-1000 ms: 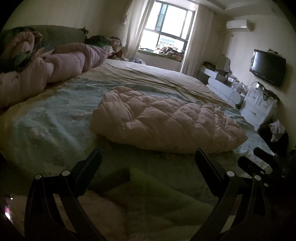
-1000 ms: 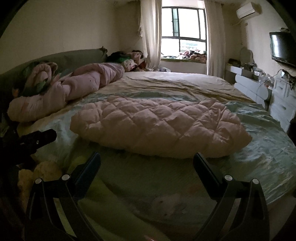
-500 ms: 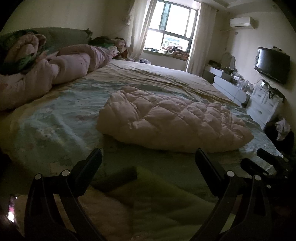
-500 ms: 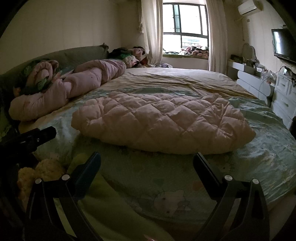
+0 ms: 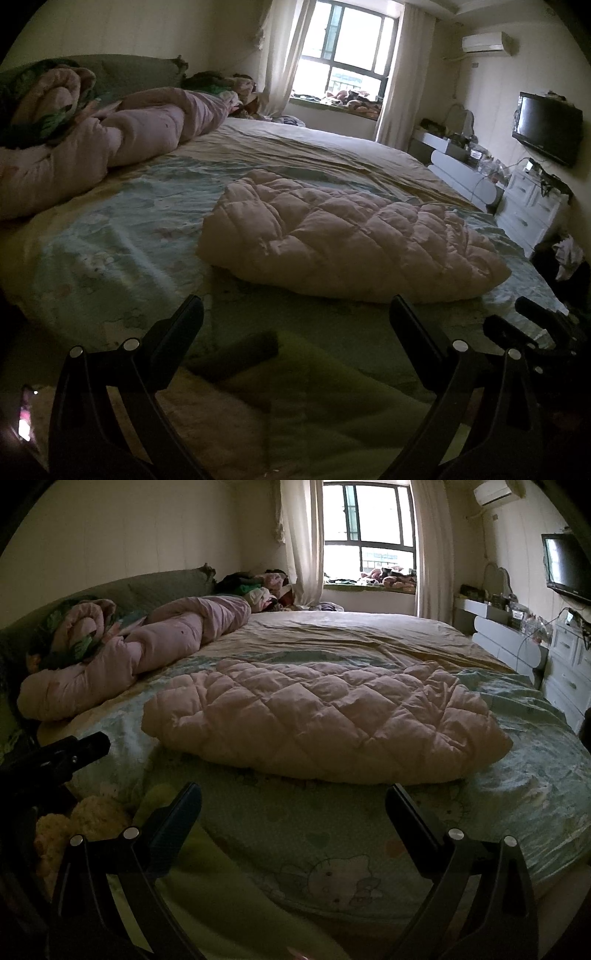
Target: Fold large clothes
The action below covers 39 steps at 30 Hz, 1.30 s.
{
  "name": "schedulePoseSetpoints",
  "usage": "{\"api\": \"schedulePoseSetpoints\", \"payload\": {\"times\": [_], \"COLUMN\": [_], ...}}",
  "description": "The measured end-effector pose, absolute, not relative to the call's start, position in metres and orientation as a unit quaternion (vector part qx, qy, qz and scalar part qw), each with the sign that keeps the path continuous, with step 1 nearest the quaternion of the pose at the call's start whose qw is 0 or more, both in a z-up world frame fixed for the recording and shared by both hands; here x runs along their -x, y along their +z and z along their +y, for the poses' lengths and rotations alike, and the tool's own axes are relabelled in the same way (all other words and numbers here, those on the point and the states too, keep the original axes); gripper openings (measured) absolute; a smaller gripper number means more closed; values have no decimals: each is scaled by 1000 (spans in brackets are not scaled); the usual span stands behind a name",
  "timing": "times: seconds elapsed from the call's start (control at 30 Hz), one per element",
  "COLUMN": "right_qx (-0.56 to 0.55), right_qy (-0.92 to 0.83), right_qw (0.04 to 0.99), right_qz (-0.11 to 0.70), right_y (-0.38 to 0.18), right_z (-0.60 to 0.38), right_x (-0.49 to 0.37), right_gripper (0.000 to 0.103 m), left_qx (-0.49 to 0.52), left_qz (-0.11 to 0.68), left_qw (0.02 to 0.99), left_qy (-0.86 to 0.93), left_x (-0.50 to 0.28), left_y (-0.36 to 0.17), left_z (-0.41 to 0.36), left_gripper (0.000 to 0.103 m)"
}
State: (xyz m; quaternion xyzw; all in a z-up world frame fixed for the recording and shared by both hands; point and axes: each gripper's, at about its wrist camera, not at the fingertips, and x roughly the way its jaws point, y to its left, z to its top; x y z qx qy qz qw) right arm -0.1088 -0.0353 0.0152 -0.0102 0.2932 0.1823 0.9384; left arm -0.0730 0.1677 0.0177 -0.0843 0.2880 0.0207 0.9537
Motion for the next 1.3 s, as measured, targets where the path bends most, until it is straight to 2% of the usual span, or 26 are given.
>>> {"api": "schedulePoseSetpoints", "payload": {"times": [1.3], "right_qx": [10], "right_qy": [181], "right_qw": [938], "right_qz": [296], "right_y": [11], "right_z": [-34], "right_x": [110], "right_gripper": [99], "left_qx": [83], "left_qz": [292], "left_qw": [952], "left_qy": [34], "left_x": [73], "left_y": [17], "left_z": [173], "left_gripper": [94]}}
